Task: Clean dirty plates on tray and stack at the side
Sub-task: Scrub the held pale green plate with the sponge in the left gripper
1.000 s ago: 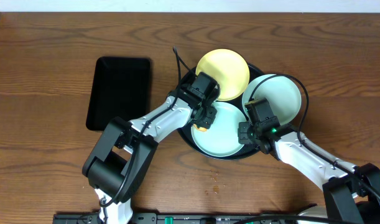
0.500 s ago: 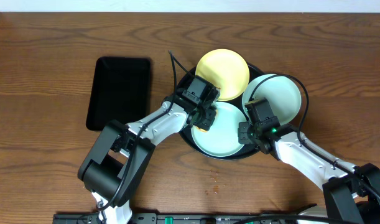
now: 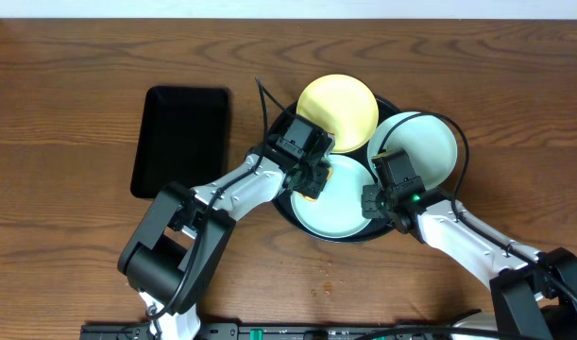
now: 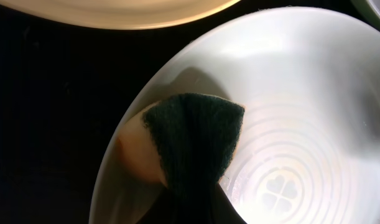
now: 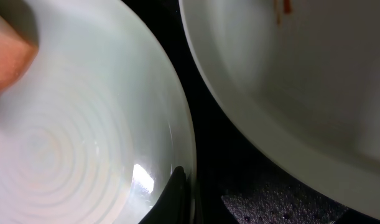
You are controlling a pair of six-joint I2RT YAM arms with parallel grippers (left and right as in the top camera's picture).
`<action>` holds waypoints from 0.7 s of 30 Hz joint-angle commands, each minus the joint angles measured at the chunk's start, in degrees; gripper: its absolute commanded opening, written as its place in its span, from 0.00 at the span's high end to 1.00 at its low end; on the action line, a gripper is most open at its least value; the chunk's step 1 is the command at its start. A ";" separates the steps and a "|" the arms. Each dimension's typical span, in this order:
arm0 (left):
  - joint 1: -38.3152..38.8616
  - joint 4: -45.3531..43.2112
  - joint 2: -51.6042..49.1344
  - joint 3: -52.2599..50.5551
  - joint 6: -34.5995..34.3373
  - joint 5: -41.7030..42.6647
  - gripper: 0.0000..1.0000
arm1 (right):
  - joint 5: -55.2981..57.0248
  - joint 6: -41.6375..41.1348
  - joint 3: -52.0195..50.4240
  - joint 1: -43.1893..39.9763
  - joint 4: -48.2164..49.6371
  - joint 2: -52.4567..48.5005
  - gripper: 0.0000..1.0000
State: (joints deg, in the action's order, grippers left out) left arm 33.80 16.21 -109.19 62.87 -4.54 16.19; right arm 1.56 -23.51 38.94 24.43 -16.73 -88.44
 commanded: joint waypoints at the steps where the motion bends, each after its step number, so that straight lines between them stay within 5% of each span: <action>1: 1.95 2.51 -4.33 -4.55 -0.55 2.89 0.92 | 0.96 0.83 -0.52 0.52 -0.81 -0.94 0.99; 17: 6.29 2.12 -4.11 -4.57 -2.58 3.15 0.92 | 0.94 0.83 -0.55 0.52 -0.83 -0.94 0.99; 21: 5.16 2.10 -1.90 -3.26 -2.69 9.77 0.92 | 0.94 0.83 -0.52 0.52 -0.83 -0.94 0.99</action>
State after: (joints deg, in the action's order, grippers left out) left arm 38.28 16.05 -108.75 62.33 -6.07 18.11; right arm 1.76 -23.51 38.94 24.43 -16.71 -88.42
